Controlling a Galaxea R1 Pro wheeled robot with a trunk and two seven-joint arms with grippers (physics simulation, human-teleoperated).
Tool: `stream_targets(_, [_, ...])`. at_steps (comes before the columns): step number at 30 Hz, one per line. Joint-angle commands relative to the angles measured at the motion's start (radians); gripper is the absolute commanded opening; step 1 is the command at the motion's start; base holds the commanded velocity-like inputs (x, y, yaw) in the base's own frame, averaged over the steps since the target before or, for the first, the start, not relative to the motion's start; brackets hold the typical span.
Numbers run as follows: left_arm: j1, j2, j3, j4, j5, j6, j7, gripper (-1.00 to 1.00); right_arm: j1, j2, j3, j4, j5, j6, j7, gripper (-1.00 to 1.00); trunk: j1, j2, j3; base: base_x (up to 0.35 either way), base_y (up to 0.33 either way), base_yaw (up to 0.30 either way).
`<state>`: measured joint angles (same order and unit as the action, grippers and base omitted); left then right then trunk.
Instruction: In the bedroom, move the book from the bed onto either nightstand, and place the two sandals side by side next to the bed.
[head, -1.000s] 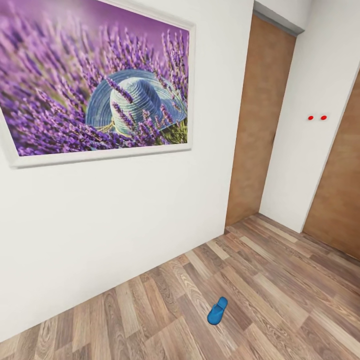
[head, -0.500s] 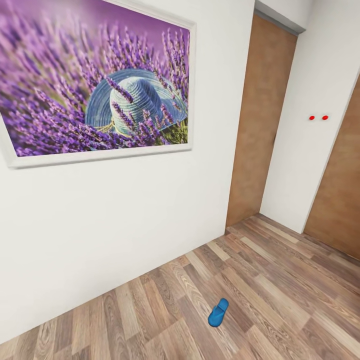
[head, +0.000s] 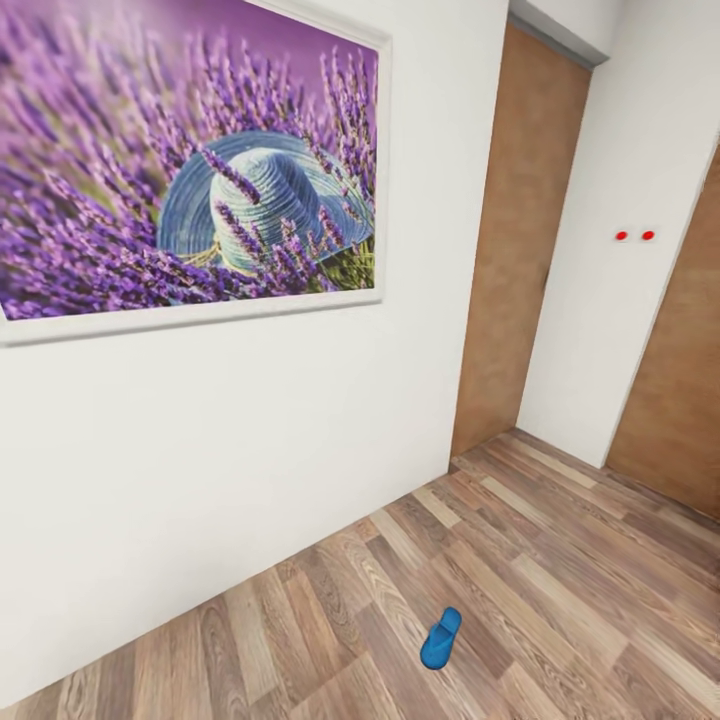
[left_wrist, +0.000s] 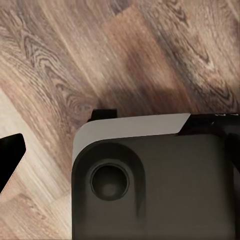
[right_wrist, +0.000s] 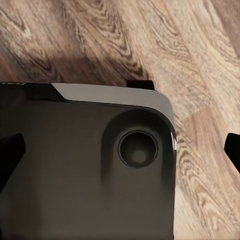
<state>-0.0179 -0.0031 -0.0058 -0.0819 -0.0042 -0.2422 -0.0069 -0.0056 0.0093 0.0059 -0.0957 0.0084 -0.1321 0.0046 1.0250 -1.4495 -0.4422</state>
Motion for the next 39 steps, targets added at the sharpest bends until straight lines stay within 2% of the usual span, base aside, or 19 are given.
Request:
stream_targets(1, [0.0,0.0,0.0,0.001,0.0,-0.003,-0.001,1.0,-0.001,0.0,0.0,0.001,0.001,-0.003,0.0,1.0,0.0,-0.001,-0.001,0.048,0.068,-0.193])
stream_targets(24, [0.0,0.0,0.0,0.0,0.0,-0.003,-0.001,1.0,-0.001,0.0,0.001,0.001,0.001,-0.003,0.001,1.0,0.0,-0.001,-0.001,0.058,0.226,-0.275])
stream_targets(33, [0.0,0.0,0.0,-0.001,0.0,-0.004,-0.001,1.0,-0.001,0.001,0.002,0.001,0.001,-0.003,0.001,1.0,0.0,-0.001,-0.001,0.005,0.071,-0.278])
stream_targets(39, [0.0,0.0,0.0,-0.001,0.0,-0.003,-0.001,1.0,-0.001,0.001,0.002,0.001,0.001,-0.004,0.001,1.0,0.0,-0.001,-0.001,0.061,0.095,-0.11])
